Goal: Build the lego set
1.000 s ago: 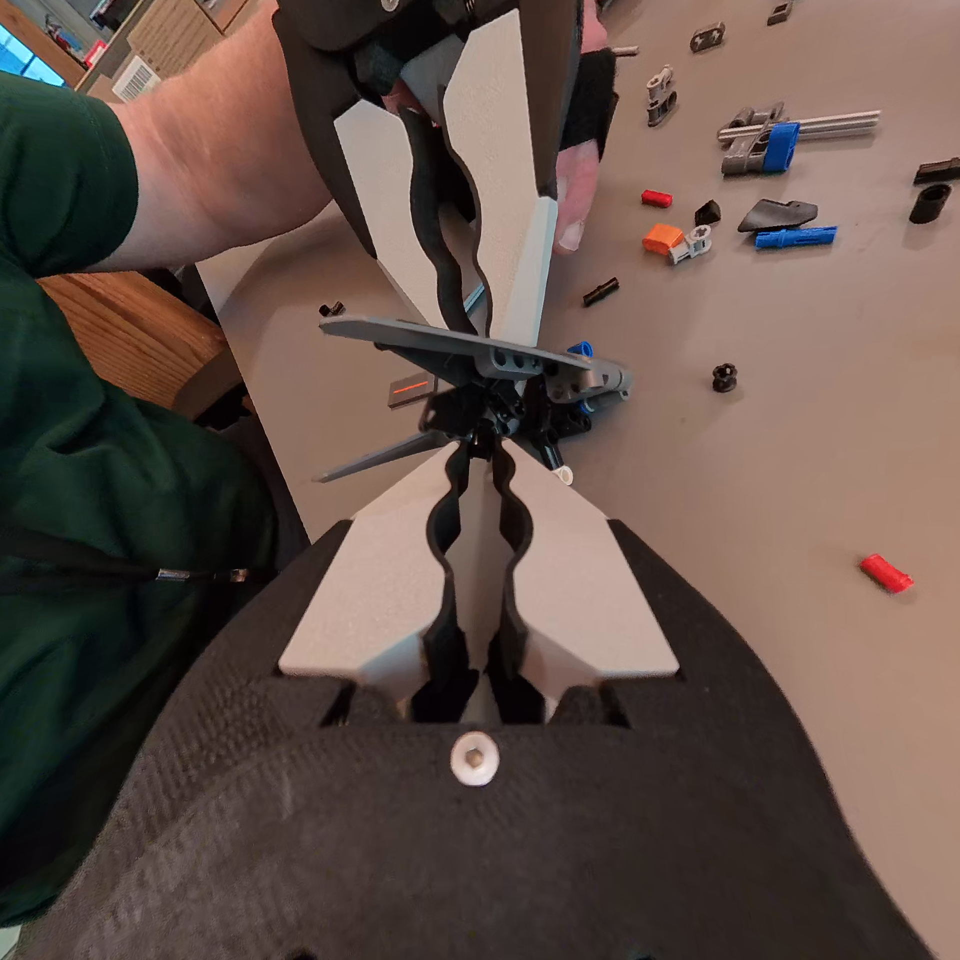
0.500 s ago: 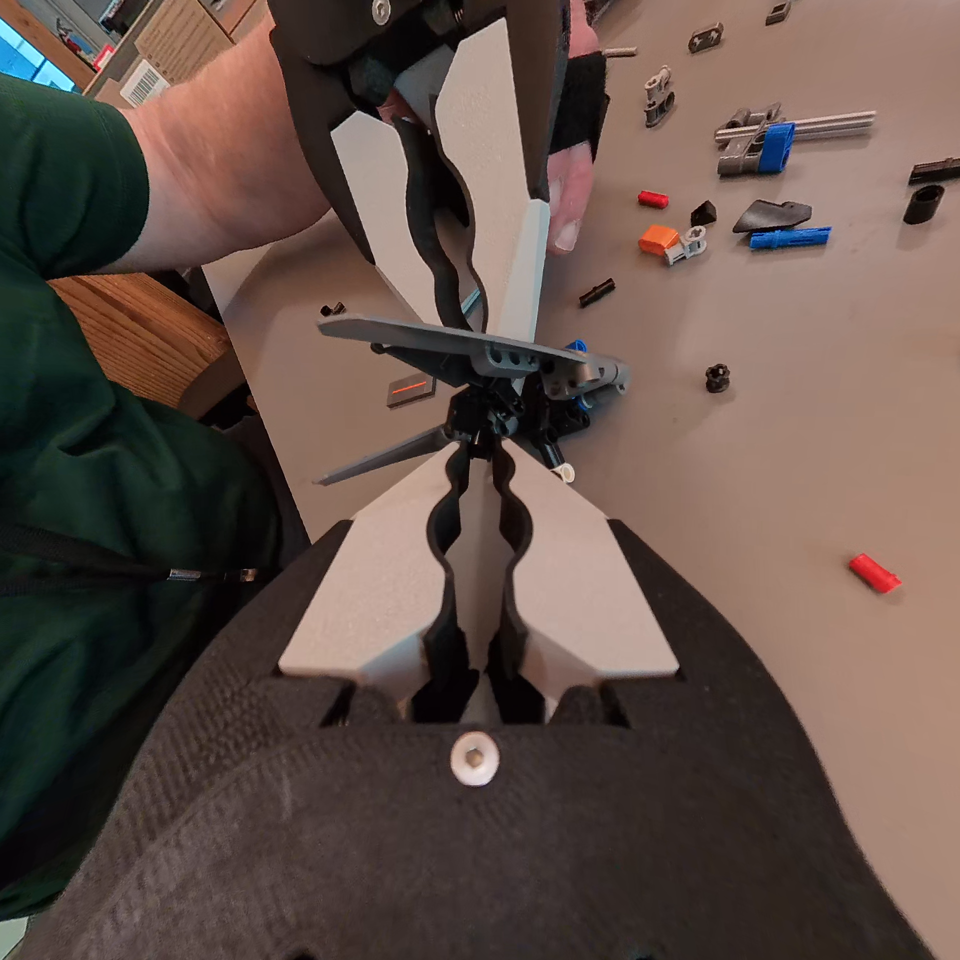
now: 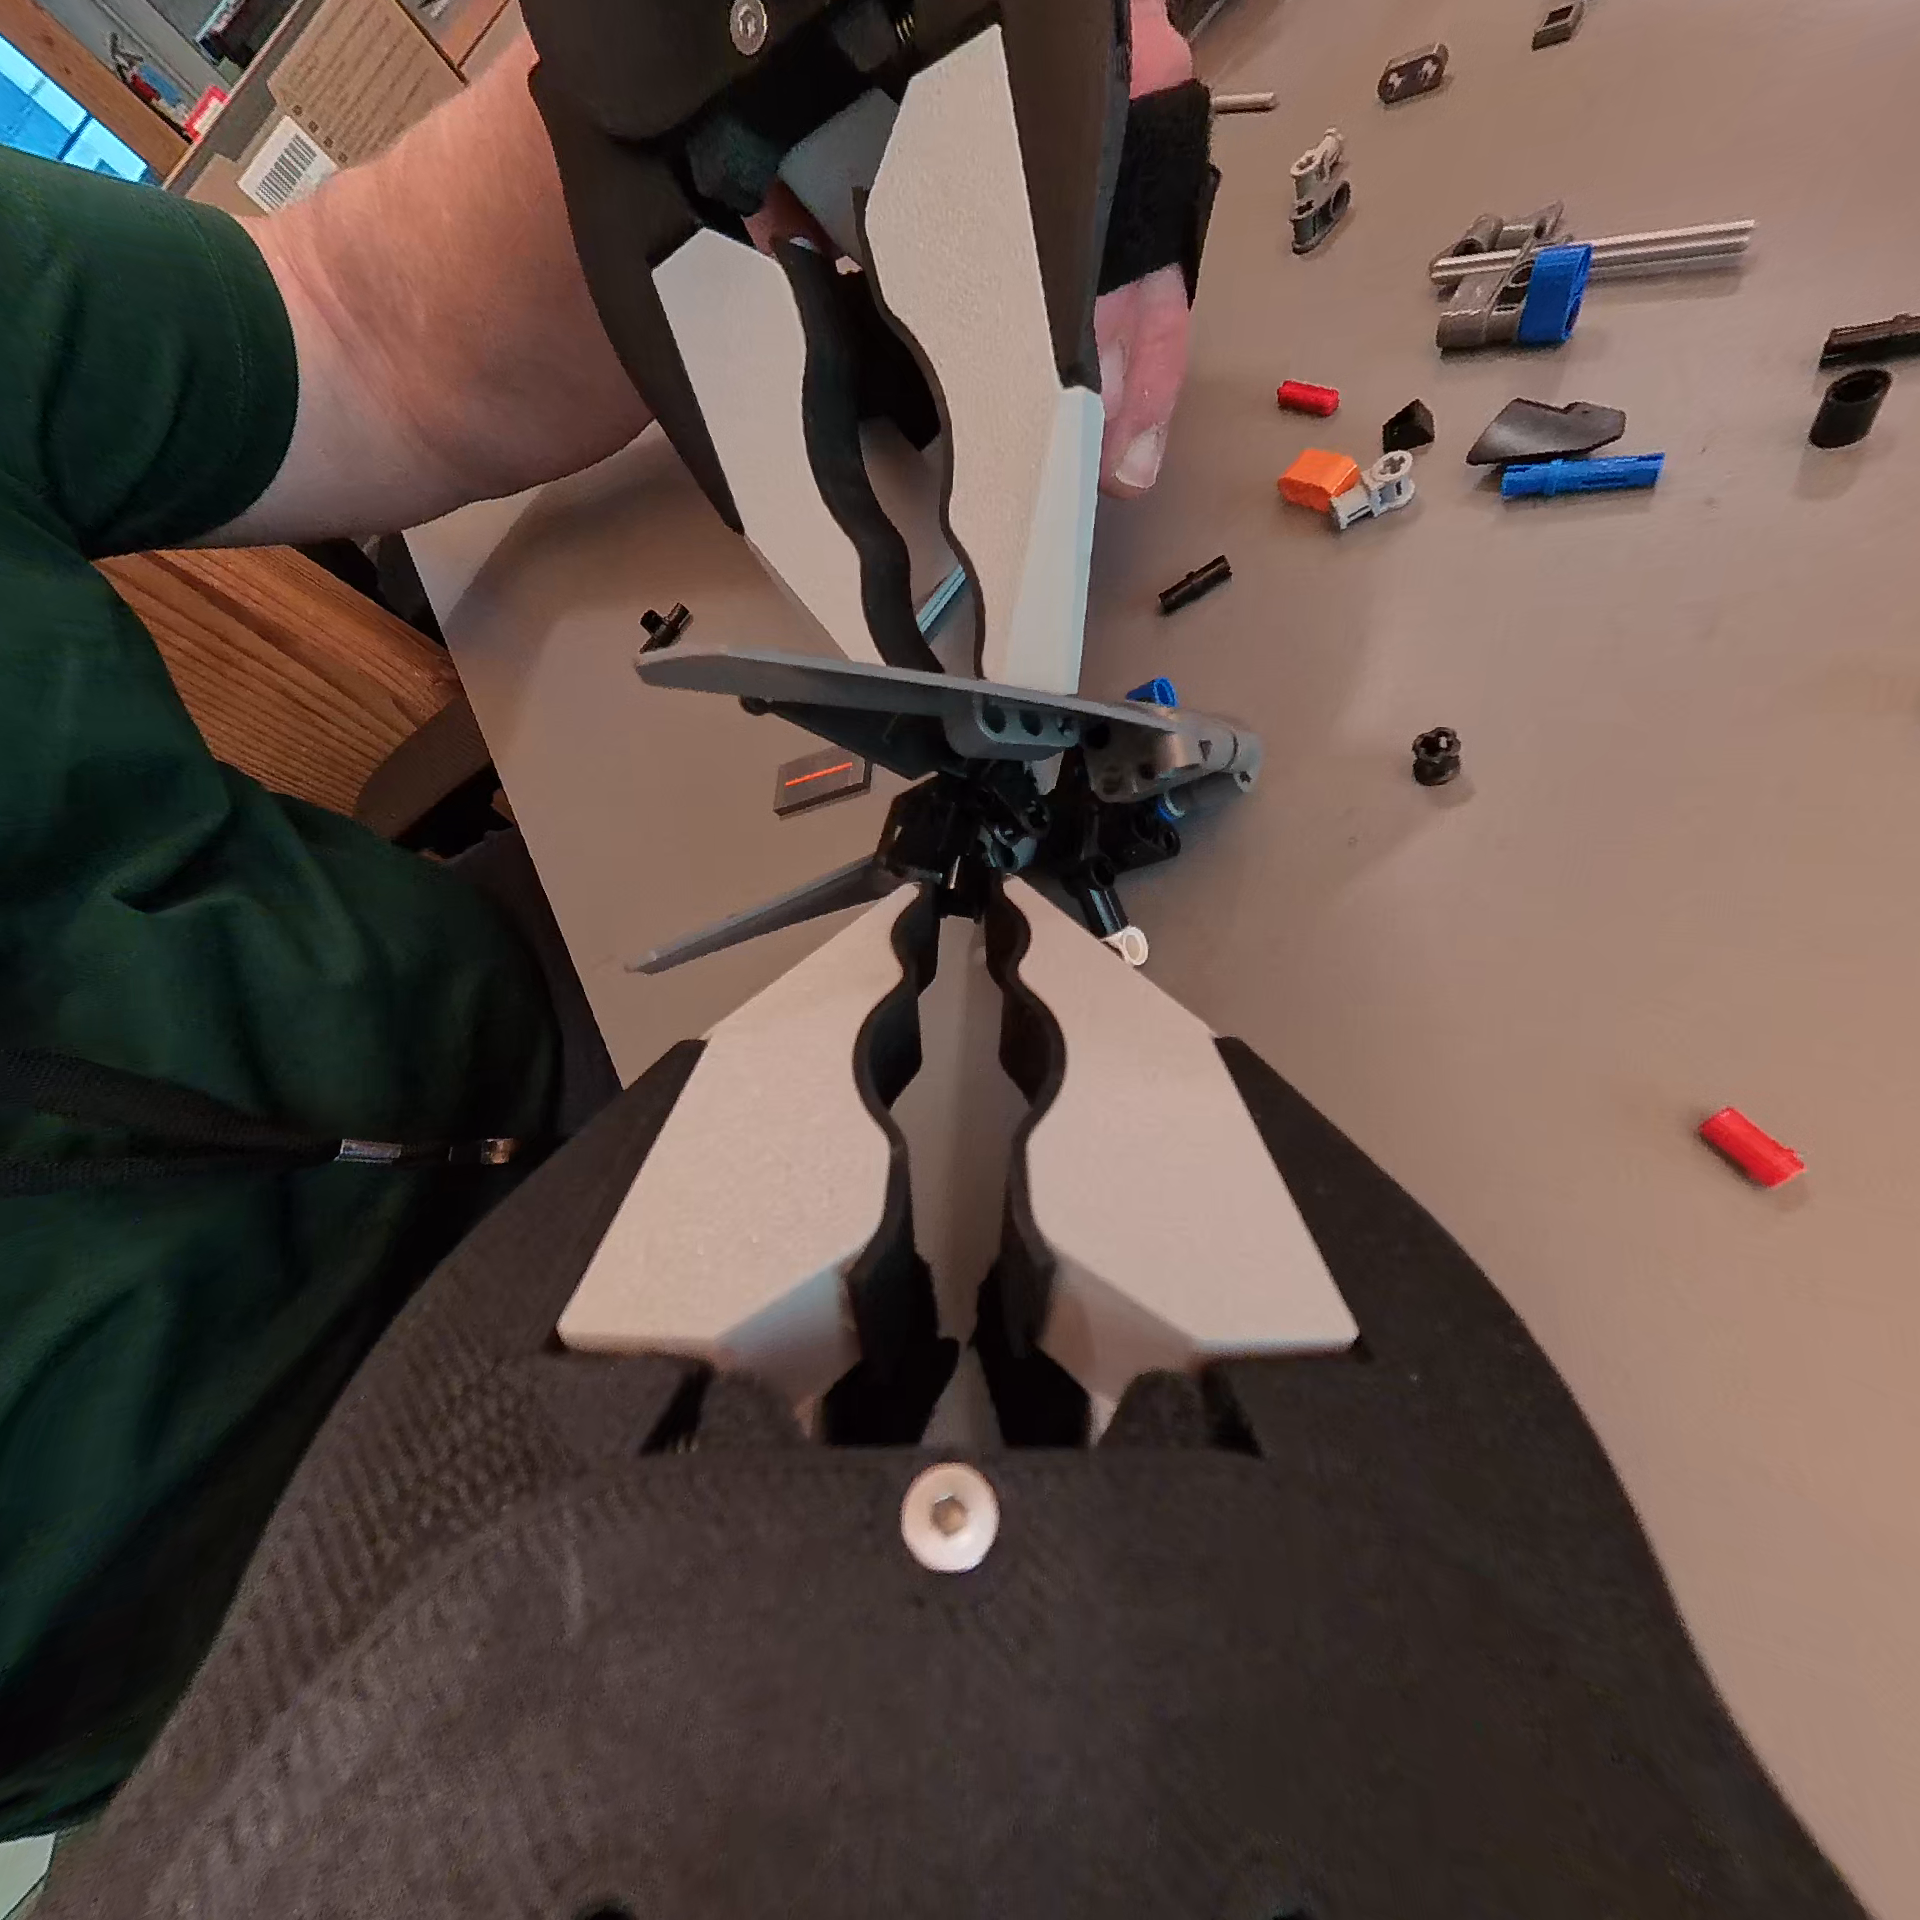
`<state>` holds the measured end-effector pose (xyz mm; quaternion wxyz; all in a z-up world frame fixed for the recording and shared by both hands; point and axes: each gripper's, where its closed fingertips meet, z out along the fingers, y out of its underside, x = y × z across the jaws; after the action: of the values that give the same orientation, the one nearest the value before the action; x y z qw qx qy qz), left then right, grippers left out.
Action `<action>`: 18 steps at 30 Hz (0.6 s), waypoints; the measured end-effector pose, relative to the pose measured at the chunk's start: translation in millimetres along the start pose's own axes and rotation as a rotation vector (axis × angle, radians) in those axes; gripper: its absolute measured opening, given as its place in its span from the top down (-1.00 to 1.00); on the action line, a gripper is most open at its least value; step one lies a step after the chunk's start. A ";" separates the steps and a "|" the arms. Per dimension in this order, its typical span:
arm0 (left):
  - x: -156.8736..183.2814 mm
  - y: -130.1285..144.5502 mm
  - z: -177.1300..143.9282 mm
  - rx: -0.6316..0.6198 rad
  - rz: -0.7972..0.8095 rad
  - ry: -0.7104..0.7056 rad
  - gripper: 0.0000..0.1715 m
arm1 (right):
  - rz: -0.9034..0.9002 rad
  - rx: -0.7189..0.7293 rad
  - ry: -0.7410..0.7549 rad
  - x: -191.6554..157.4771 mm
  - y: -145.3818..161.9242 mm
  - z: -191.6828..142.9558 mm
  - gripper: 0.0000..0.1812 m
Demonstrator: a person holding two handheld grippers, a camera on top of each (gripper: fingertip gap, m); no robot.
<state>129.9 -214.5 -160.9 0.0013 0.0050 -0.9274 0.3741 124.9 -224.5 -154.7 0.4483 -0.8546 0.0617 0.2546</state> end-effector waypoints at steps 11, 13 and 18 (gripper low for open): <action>1.5 -1.2 0.7 0.007 0.017 0.013 0.95 | 0.001 0.000 -0.005 0.1 0.0 -0.8 0.93; 1.3 -1.4 0.9 0.007 0.011 0.016 0.95 | -0.002 -0.001 -0.005 0.1 0.1 -1.0 0.93; 0.2 -1.9 1.4 0.005 0.011 0.013 0.95 | -0.010 -0.004 -0.003 1.1 0.1 -1.8 0.93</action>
<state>129.6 -216.9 -160.6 0.0052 -0.0024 -0.9265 0.3763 126.6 -225.9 -154.4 0.4481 -0.8554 0.0562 0.2537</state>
